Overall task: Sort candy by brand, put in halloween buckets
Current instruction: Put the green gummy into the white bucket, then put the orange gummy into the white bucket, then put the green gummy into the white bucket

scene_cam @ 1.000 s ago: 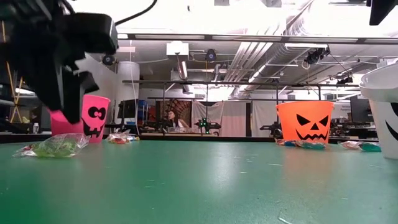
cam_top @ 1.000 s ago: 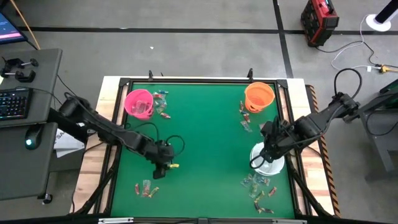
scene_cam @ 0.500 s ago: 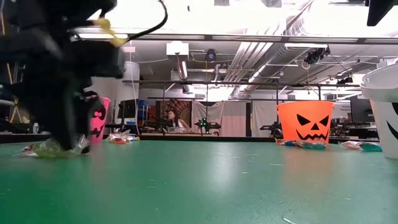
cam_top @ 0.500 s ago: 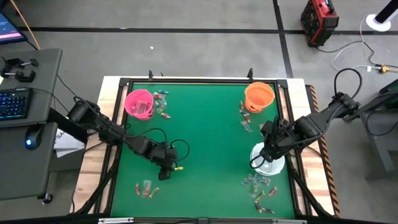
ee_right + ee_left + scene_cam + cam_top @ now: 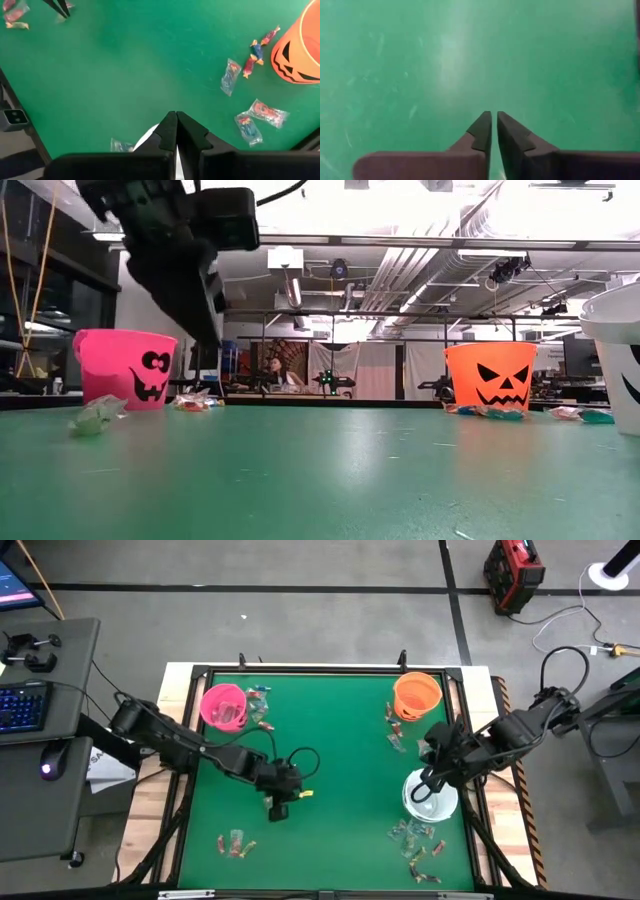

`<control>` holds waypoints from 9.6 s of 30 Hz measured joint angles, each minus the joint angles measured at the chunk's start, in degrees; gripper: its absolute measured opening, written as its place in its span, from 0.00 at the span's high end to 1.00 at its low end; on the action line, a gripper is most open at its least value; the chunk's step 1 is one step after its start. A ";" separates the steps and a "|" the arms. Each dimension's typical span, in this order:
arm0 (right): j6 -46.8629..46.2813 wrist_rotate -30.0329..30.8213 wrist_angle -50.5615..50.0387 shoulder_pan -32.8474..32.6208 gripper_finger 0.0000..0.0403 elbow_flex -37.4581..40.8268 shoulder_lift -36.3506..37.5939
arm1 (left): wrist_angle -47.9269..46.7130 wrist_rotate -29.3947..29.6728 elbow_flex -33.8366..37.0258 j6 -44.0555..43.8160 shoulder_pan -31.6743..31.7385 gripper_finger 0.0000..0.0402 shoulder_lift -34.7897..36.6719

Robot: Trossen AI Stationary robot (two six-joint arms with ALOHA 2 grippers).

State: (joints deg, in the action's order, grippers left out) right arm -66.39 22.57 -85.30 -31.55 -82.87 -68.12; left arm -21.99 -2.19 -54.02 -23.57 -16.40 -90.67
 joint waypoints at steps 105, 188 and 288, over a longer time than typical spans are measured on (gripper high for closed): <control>18.89 38.57 23.38 0.06 1.00 -8.07 0.13 | 45.36 -2.92 -63.71 8.18 9.22 0.39 -49.88; -32.11 11.05 -4.72 -13.00 1.00 3.32 -5.22 | -15.48 -3.61 -17.47 1.83 -2.91 0.41 -5.82; -27.16 37.20 -3.25 -12.94 1.00 -6.54 -3.13 | 22.13 -5.86 -73.53 7.39 11.20 0.58 -52.63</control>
State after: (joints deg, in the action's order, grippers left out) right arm -93.55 59.77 -88.54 -44.49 -89.41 -71.24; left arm 0.14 -8.06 -127.55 -16.19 -5.21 -143.30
